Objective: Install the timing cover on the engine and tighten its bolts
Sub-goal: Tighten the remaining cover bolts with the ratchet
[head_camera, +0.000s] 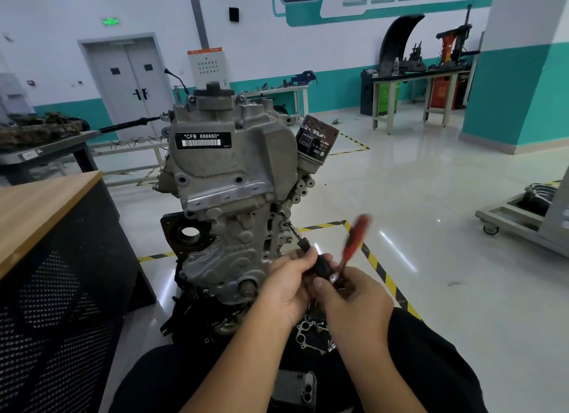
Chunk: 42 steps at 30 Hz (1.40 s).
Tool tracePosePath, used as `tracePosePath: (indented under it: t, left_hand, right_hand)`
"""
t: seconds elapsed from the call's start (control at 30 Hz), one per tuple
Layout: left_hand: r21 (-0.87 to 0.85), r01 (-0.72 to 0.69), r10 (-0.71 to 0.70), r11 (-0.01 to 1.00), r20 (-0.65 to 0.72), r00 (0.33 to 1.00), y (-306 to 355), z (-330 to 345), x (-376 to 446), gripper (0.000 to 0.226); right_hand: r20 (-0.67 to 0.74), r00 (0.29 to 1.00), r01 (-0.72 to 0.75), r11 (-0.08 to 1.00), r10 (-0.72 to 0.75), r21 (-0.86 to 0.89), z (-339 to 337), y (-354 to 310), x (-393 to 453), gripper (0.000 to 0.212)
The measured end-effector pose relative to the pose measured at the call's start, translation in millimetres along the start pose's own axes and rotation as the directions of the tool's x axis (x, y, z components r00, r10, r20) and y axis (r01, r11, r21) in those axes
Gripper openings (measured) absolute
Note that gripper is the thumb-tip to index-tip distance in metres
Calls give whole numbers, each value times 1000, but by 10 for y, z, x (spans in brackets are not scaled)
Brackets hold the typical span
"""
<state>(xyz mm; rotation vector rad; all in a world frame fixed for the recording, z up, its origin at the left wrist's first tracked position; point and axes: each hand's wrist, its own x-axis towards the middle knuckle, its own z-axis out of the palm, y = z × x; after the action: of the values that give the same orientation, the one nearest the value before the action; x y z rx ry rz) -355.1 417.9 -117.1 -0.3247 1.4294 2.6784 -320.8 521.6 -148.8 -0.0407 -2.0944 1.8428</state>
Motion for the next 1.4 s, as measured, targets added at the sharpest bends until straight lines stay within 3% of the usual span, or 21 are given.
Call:
tracePosePath:
  t: [0.07,0.17,0.27,0.43,0.47,0.53,0.67,0.77,0.83,0.97,1.13,1.23,1.33,1.4]
  left_hand:
    - [-38,-34,34,999,-4,999,-8,32,13,13]
    - [-108,-57,60,993,23,998,6,42,30,21]
    - [-137,-14,23,990,65,998,20,8,47,39]
    - [-111,13,-9,994,35,999,-4,-18,72,35]
    - [-102,1,0,995,10,1000,-20,-21,81,36]
    - [-88,-4,3,996,-14,1000,-37,-27,96,38]
    - [-143,49,-46,989,25,999,-33,-78,97,23]
    - [-148,55,-47,987,56,997,-57,-80,73,27]
    - [-149,20,-18,989,17,1000,-78,-61,76,23]
    - [-144,-22,17,989,-38,999,-89,-4,89,16]
    - [-193,9,-7,981,11,1000,-108,9,97,13]
    - [-158,31,-27,987,26,999,-101,-38,102,24]
    - [-138,24,-21,990,20,1000,-83,-52,79,26]
    - [-148,-19,17,989,-15,1000,-107,-41,98,21]
  right_hand:
    - [-44,995,83,992,-87,-96,5,-45,-27,35]
    - [-30,998,51,999,-52,-18,29,-66,-61,49]
    - [-3,997,73,997,-73,-21,55,-60,-76,40]
    - [-20,992,122,991,-123,-47,33,-89,-97,7]
    - [-16,994,110,993,-111,-38,40,-74,-99,20]
    - [7,999,44,999,-44,-11,58,-49,-104,42]
    - [123,965,-247,959,231,137,83,-100,-90,68]
    - [137,925,-379,887,354,265,46,-96,-40,64]
    - [98,939,-344,906,330,245,23,-65,-13,50]
    - [-49,993,-111,992,108,-64,-30,-28,15,21]
    - [-74,997,26,991,-36,-135,-18,-61,-28,31]
    - [-53,994,-88,995,91,51,5,-61,-17,18]
    - [129,935,-355,878,331,321,-27,-70,45,43]
    - [157,930,-365,893,333,262,-50,-64,53,37]
